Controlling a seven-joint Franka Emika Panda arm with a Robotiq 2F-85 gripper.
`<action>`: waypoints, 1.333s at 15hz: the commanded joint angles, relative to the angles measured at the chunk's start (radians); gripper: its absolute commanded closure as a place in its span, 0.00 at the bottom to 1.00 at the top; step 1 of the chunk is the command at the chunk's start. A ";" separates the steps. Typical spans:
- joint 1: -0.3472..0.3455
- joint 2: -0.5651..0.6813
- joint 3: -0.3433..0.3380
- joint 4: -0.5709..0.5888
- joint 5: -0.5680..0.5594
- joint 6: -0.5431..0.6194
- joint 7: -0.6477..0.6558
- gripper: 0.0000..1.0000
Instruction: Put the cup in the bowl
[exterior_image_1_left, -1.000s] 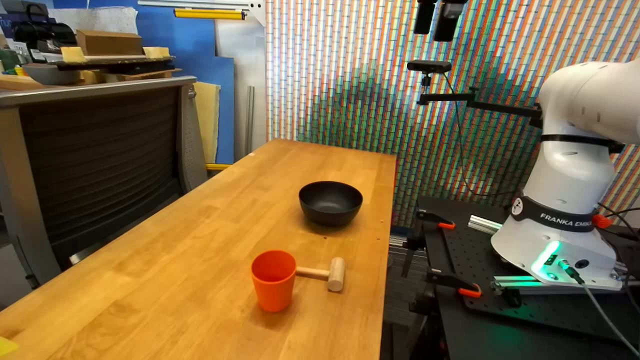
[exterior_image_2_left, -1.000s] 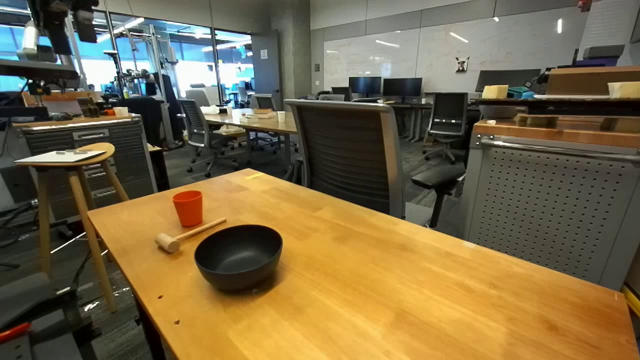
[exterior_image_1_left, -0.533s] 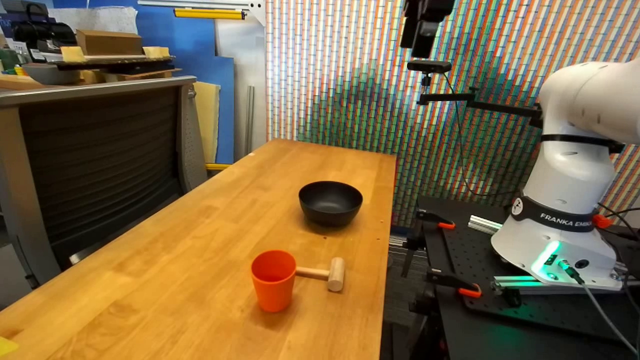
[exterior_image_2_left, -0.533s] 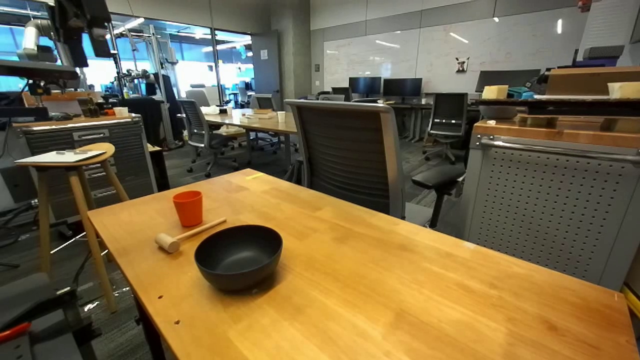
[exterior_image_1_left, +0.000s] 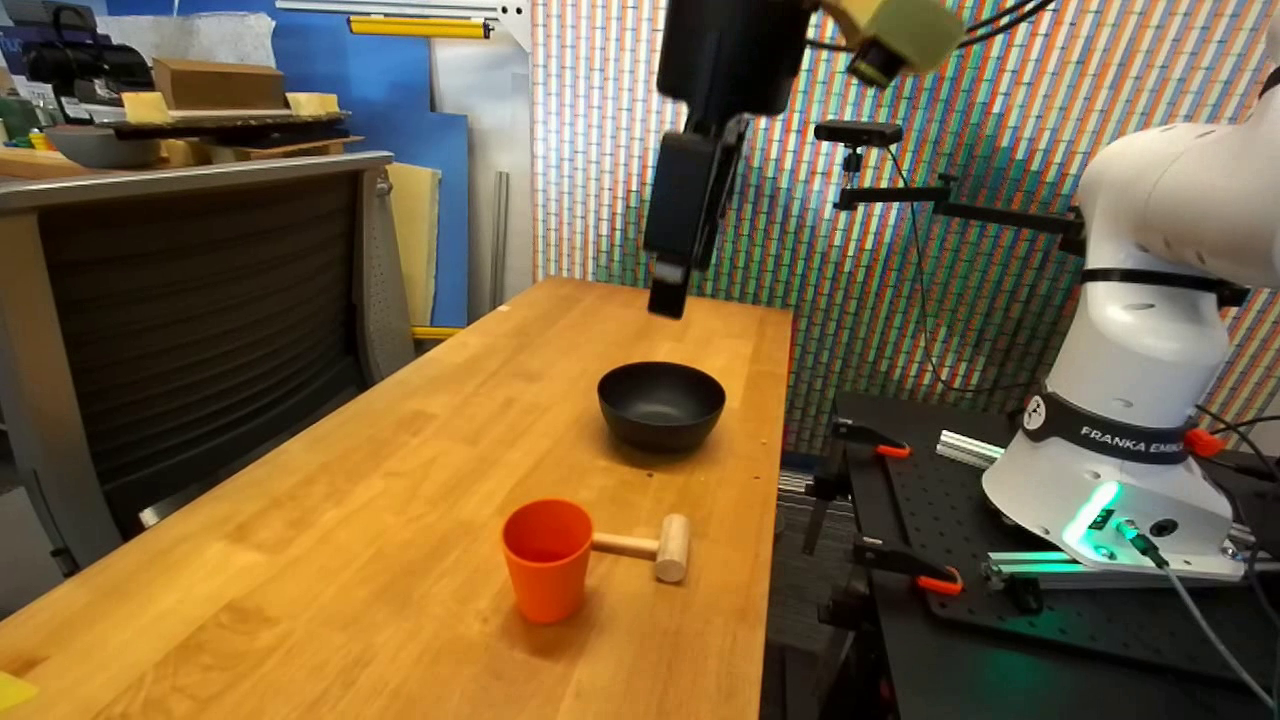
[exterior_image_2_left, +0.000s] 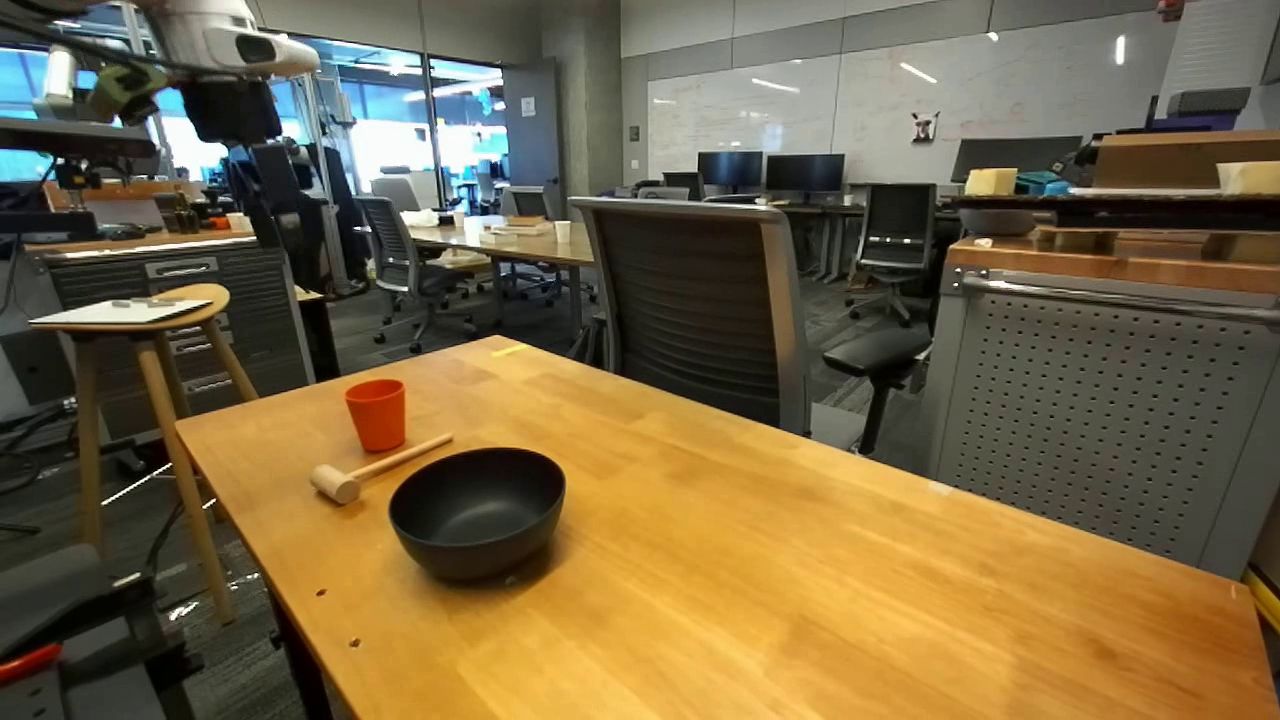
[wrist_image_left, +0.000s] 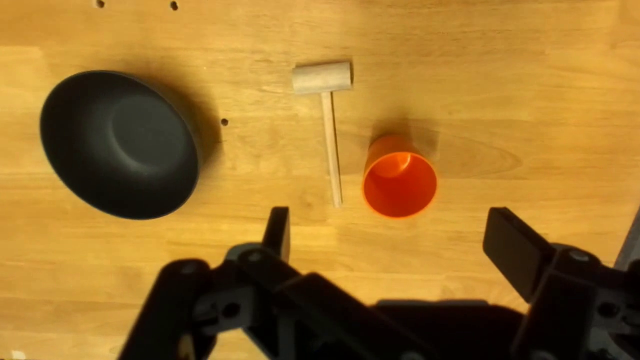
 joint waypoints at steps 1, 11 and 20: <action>-0.006 0.175 0.018 0.024 -0.104 0.111 0.128 0.00; 0.113 0.531 -0.135 0.164 -0.377 0.251 0.316 0.00; 0.205 0.659 -0.229 0.215 -0.338 0.300 0.291 0.58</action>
